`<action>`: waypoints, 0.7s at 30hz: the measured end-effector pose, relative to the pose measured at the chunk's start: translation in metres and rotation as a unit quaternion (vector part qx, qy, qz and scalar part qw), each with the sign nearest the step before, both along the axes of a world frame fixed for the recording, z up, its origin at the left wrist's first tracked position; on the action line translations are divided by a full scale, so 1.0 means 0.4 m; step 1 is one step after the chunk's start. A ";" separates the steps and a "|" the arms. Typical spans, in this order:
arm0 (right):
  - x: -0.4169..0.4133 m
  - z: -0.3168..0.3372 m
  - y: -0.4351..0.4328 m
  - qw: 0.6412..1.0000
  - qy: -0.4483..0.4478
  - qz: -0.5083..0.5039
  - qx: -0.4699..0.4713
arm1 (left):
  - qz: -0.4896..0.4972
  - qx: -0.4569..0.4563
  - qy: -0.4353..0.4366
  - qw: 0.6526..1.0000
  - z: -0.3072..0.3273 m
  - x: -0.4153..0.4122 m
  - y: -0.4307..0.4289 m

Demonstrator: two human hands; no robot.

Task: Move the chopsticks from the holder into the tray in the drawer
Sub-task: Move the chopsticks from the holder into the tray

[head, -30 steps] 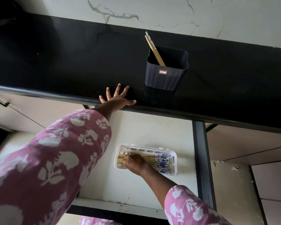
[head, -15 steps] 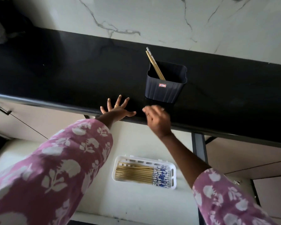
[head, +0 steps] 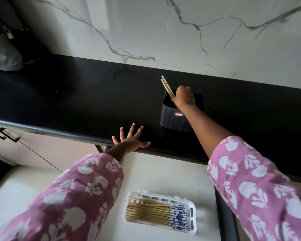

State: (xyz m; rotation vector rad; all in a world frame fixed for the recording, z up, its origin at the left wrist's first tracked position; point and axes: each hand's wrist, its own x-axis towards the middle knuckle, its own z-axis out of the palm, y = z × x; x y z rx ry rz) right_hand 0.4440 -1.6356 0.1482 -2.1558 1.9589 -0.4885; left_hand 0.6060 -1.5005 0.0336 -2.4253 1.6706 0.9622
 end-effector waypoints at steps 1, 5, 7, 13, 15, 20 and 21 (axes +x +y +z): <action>0.005 -0.008 -0.008 1.000 0.021 -0.001 0.000 | 0.000 0.001 0.000 1.000 0.000 0.000 0.001; 0.022 -0.034 -0.035 0.999 0.039 -0.004 -0.006 | -0.004 0.003 0.000 1.000 0.002 0.001 0.002; 0.024 -0.037 -0.039 0.999 0.032 -0.005 -0.006 | -0.007 0.003 0.005 1.000 0.003 0.003 0.002; 0.009 -0.024 -0.038 1.000 0.015 -0.020 -0.011 | -0.003 0.002 0.005 1.000 -0.004 0.002 -0.001; 0.003 -0.017 -0.037 1.000 0.004 -0.023 -0.011 | -0.001 0.002 0.001 1.000 -0.006 0.002 -0.002; -0.011 0.010 -0.017 0.999 -0.003 -0.012 -0.041 | 0.000 -0.003 0.005 1.000 -0.011 0.005 -0.002; -0.013 0.017 -0.014 0.999 -0.019 -0.010 -0.044 | 0.000 -0.003 0.005 1.000 -0.010 0.005 -0.002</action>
